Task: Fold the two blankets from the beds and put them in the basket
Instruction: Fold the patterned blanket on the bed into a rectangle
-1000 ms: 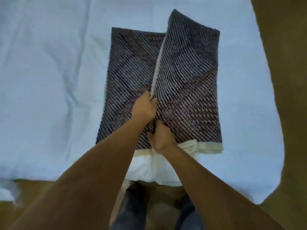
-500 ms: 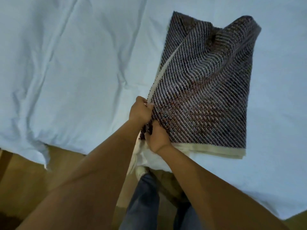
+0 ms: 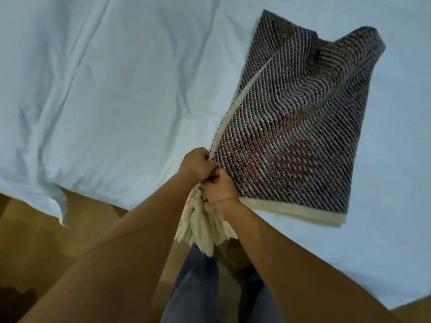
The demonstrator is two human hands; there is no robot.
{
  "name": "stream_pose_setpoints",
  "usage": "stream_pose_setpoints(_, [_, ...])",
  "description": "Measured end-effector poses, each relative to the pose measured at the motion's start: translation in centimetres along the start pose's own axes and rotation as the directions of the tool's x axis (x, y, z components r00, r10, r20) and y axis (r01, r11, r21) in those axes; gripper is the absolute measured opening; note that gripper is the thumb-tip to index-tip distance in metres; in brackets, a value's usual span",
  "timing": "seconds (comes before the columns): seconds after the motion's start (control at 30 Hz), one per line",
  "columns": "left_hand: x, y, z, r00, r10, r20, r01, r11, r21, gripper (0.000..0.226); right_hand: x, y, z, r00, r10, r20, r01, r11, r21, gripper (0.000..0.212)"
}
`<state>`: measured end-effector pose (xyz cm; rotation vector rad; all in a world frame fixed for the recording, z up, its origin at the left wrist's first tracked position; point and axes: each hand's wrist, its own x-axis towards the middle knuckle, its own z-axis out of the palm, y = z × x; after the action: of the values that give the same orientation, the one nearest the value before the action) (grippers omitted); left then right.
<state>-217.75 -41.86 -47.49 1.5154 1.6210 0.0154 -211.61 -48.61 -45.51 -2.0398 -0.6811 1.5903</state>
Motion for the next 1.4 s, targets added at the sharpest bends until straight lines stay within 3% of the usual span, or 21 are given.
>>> stream_pose_setpoints(0.1, [0.3, 0.4, -0.2, 1.0, 0.015, 0.017, -0.015, 1.0, -0.005, 0.029, 0.2, -0.6, -0.3, 1.0, -0.023, -0.021, 0.02, 0.994, -0.103, 0.022])
stream_pose_setpoints(0.33, [3.0, 4.2, -1.4, 0.998, 0.065, -0.003, -0.065, 0.998, 0.004, 0.023, 2.4, -3.5, -4.4, 0.979, -0.201, -0.022, 0.188, 0.948, -0.258, 0.008])
stream_pose_setpoints(0.6, [8.7, 11.8, -2.0, 0.998, 0.055, -0.023, -0.055, 0.998, -0.006, 0.044, 8.4, -10.3, -13.7, 0.952, -0.297, -0.068, 0.256, 0.903, -0.346, 0.015])
stream_pose_setpoints(0.97, [21.1, 23.7, -1.4, 0.997, 0.079, -0.02, -0.08, 0.996, -0.031, 0.053, 19.8, -17.4, -23.0, 0.918, -0.379, -0.116, 0.293, 0.846, -0.445, 0.007])
stream_pose_setpoints(1.07, [23.2, 26.1, -1.4, 0.996, 0.085, -0.042, -0.088, 0.993, -0.085, 0.049, 21.7, -18.4, -25.0, 0.874, -0.461, -0.153, 0.336, 0.801, -0.496, 0.009])
stream_pose_setpoints(1.13, [24.2, 27.6, -1.3, 0.994, 0.102, -0.028, -0.104, 0.985, -0.136, 0.027, 22.8, -19.1, -25.9, 0.853, -0.495, -0.163, 0.356, 0.782, -0.511, 0.007])
stream_pose_setpoints(1.2, [24.8, 28.6, -1.5, 0.988, 0.131, -0.082, -0.145, 0.969, -0.2, 0.019, 23.6, -19.7, -26.3, 0.827, -0.53, -0.187, 0.38, 0.772, -0.51, 0.012])
stream_pose_setpoints(1.27, [25.7, 28.1, -2.3, 0.968, 0.079, -0.239, -0.147, 0.947, -0.285, 0.011, 24.5, -20.4, -26.3, 0.8, -0.566, -0.198, 0.409, 0.756, -0.51, 0.018])
stream_pose_setpoints(1.33, [26.4, 26.2, -3.2, 0.92, -0.036, -0.39, -0.091, 0.949, -0.303, 0.018, 25.0, -20.8, -25.9, 0.798, -0.582, -0.154, 0.42, 0.722, -0.549, 0.024])
stream_pose_setpoints(1.4, [27.0, 24.0, -3.2, 0.904, -0.113, -0.413, 0.015, 0.972, -0.233, 0.024, 25.8, -20.8, -25.4, 0.825, -0.56, -0.073, 0.398, 0.668, -0.629, 0.032])
